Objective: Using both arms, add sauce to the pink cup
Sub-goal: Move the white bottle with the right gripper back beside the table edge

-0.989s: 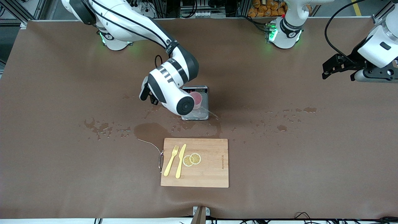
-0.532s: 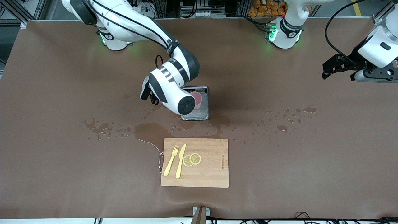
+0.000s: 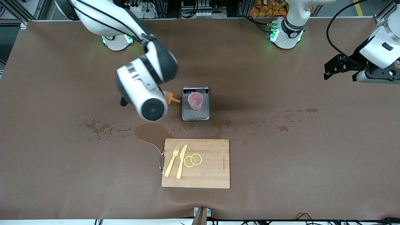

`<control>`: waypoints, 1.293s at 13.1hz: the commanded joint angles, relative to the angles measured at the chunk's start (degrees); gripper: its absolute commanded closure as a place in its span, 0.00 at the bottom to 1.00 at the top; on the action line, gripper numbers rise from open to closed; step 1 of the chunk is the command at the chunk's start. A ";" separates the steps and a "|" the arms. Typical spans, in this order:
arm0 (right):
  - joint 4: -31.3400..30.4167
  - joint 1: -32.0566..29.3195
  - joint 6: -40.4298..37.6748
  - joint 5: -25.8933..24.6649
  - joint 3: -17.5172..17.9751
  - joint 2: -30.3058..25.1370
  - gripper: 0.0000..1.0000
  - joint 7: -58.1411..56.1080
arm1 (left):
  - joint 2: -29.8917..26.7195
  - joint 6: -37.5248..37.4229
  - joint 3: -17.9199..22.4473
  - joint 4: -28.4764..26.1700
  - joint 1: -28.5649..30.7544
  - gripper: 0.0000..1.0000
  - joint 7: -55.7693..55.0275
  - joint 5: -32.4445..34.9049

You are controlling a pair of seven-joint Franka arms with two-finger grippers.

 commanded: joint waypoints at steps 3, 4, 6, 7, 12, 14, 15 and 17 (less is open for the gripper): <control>-8.74 -8.88 3.43 6.95 0.70 -9.35 0.84 -11.37 | -0.24 0.30 0.01 -0.01 0.22 0.00 0.11 -0.72; -11.29 -10.99 4.22 8.18 0.70 -11.37 0.84 -14.54 | -0.24 0.30 0.01 -0.01 0.31 0.00 0.11 -0.72; -13.94 -15.90 4.50 11.43 0.70 -13.75 0.84 -21.13 | -0.24 0.30 0.01 -0.01 0.31 0.00 0.03 -0.72; -14.82 -18.28 4.32 12.66 0.70 -14.46 0.84 -24.55 | -0.24 0.30 0.01 0.08 0.31 0.00 0.03 -0.72; -18.16 -28.65 2.74 17.76 0.70 -15.79 0.84 -40.11 | -0.33 0.30 0.01 0.08 0.22 0.00 0.11 -0.72; -19.74 -32.52 2.74 19.26 0.61 -15.61 0.84 -47.40 | -0.33 0.30 0.01 0.17 0.31 0.00 0.03 -0.72; -20.62 -34.28 2.91 20.83 0.52 -15.26 0.83 -50.48 | -0.24 0.30 0.01 0.17 0.31 0.00 0.03 -0.72; -22.47 -38.67 3.26 23.38 0.52 -14.56 0.83 -57.94 | -0.33 0.30 0.01 0.08 0.31 0.00 0.03 -0.72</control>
